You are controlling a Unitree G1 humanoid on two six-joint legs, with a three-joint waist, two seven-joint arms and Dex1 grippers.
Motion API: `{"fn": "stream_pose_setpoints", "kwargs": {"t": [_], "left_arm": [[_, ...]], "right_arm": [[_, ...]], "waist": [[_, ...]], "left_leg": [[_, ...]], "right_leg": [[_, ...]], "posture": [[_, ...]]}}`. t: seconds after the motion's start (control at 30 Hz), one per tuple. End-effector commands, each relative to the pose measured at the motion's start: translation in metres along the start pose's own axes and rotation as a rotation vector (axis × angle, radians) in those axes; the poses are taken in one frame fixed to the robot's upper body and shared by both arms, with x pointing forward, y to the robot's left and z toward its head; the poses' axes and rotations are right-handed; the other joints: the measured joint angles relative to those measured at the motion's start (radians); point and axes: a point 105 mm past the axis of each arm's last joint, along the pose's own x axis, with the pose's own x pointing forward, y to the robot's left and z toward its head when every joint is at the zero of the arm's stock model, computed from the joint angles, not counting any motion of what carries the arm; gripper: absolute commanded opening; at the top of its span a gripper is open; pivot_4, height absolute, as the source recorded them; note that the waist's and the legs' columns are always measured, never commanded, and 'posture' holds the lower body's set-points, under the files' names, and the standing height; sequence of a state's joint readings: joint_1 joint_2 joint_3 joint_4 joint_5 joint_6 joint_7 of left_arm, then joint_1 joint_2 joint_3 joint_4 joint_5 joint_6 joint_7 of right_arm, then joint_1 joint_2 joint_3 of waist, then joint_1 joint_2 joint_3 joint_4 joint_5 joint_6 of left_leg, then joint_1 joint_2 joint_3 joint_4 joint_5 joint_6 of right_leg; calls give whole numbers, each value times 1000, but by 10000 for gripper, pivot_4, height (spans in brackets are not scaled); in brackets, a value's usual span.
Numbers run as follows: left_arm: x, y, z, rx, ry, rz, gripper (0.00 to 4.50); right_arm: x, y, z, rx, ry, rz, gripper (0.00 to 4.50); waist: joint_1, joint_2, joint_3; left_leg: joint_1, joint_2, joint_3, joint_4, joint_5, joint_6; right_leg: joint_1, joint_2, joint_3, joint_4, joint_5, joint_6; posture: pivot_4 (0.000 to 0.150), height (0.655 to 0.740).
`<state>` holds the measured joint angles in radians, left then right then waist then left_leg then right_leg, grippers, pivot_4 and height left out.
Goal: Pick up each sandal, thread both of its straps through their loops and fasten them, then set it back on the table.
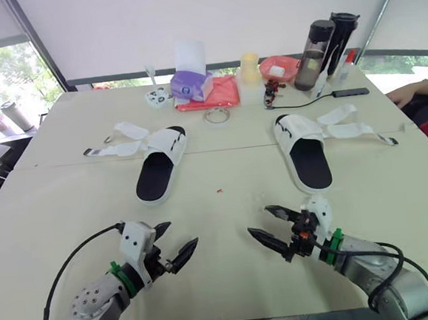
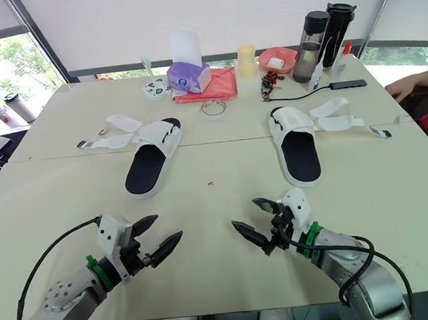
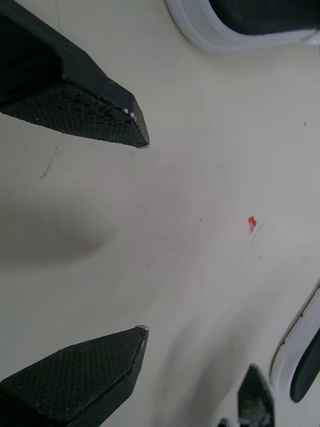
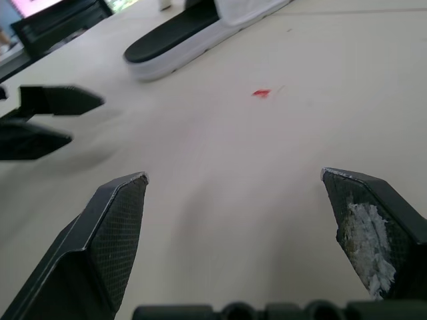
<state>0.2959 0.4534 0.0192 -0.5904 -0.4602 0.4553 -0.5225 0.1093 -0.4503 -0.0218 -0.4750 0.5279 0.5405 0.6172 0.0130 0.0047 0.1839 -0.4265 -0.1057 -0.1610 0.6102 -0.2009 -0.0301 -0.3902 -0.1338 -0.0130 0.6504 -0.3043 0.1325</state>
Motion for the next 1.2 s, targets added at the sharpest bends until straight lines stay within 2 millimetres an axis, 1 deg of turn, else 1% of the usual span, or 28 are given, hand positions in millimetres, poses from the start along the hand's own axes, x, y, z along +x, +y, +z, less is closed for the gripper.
{"fn": "stream_pose_setpoints", "kwargs": {"t": [0.03, 0.1, 0.2, 0.43, 0.5, 0.67, 0.8, 0.9, 0.93, 0.97, 1.0, 1.07, 1.1, 1.13, 1.2], "left_arm": [[0, -3, 6, 17, -10, -34, 44198], [1, 0, 8, 35, -13, -24, 44198], [1, 1, 12, 10, -33, -23, 44198], [3, 5, 20, 16, -43, -27, 44198], [3, 6, 17, 39, -23, -30, 44198], [6, 12, 18, 52, -23, -27, 44198], [8, 12, 19, 38, -32, -30, 44198], [11, 9, 19, 27, -33, -43, 44198], [13, 3, 23, 20, -35, -91, 44198], [15, -1, 26, 16, -36, -126, 44198], [17, -7, 30, 21, -26, -187, 44198], [24, -8, 47, 91, -31, -258, 44198], [27, -7, 54, 106, -36, -274, 44198], [30, -7, 65, 110, -59, -293, 44198], [34, -10, 82, 111, -90, -340, 44198]], "right_arm": [[3, 7, 7, 3, -43, -7, 44507], [5, 10, 5, -6, -44, -16, 44507], [6, 13, 3, -33, -48, -28, 44507], [11, 10, 11, -26, -101, -72, 44507], [13, 9, 13, -45, -103, -77, 44507], [18, 5, 22, -78, -118, -84, 44507], [17, 0, 24, -98, -119, -102, 44507], [12, -10, 28, -146, -130, -161, 44507], [7, -23, 40, -256, -164, -250, 44507], [3, -31, 50, -337, -191, -310, 44507], [0, -36, 61, -435, -211, -337, 44507], [-5, -53, 82, -632, -198, -396, 44507], [-6, -59, 88, -700, -185, -409, 44507], [-6, -65, 90, -816, -128, -408, 44507], [-6, -77, 90, -969, -33, -409, 44507]], "waist": [[0, 0, 0], [1, 0, 0], [0, 0, 0], [0, 0, 0], [0, -1, 0], [0, -1, 0], [0, -1, -1], [0, -1, -1], [0, -1, -1], [0, -1, -1], [0, -1, -1], [1, -1, 0], [1, -1, 0], [1, -1, 0], [-1, -2, -1]], "left_leg": [[0, 0, 0, 0, 0, 0], [0, 0, 0, 0, 0, 0], [0, 0, 0, 0, 0, 0], [0, 0, 2, 0, 0, 0], [0, 0, 2, 0, 0, 0], [1, 0, 3, 0, 0, 0], [1, 0, 3, 0, 0, 0], [1, 0, 3, 0, 0, 0], [1, 0, 3, 0, 0, 0], [1, 0, 3, 0, 0, 0], [1, 0, 3, 1, 0, 0], [1, 0, 4, 2, 1, 0], [1, 0, 4, 2, 2, -1], [1, -1, 4, 2, 3, -1], [2, 0, 4, 2, 3, -1]], "right_leg": [[0, 0, 0, 0, 0, 0], [0, 0, 0, 0, 0, 0], [0, 0, 1, 0, 0, 0], [-1, 0, 2, 1, 0, 0], [-1, 0, 2, 1, 0, 0], [-1, 1, 3, 1, 0, 0], [-1, 0, 3, 1, 0, 0], [-1, 0, 4, 1, 0, 0], [-1, 0, 4, 1, 1, 0], [-1, 0, 4, 1, 1, 0], [-1, 1, 4, 1, 1, 0], [-1, 1, 4, 2, 2, 1], [-1, 1, 4, 2, 3, 0], [-1, 1, 3, 1, 4, 0], [0, 1, 3, 1, 5, 1]], "posture": [[1500, 7400], [1500, 7400], [1500, 7400], [1500, 7400], [1500, 7400], [1500, 7400], [1500, 7400], [1500, 7400], [1500, 7400], [1500, 7400], [1500, 7400], [1500, 7400], [1500, 7400], [1500, 7400], [1500, 7400]]}}
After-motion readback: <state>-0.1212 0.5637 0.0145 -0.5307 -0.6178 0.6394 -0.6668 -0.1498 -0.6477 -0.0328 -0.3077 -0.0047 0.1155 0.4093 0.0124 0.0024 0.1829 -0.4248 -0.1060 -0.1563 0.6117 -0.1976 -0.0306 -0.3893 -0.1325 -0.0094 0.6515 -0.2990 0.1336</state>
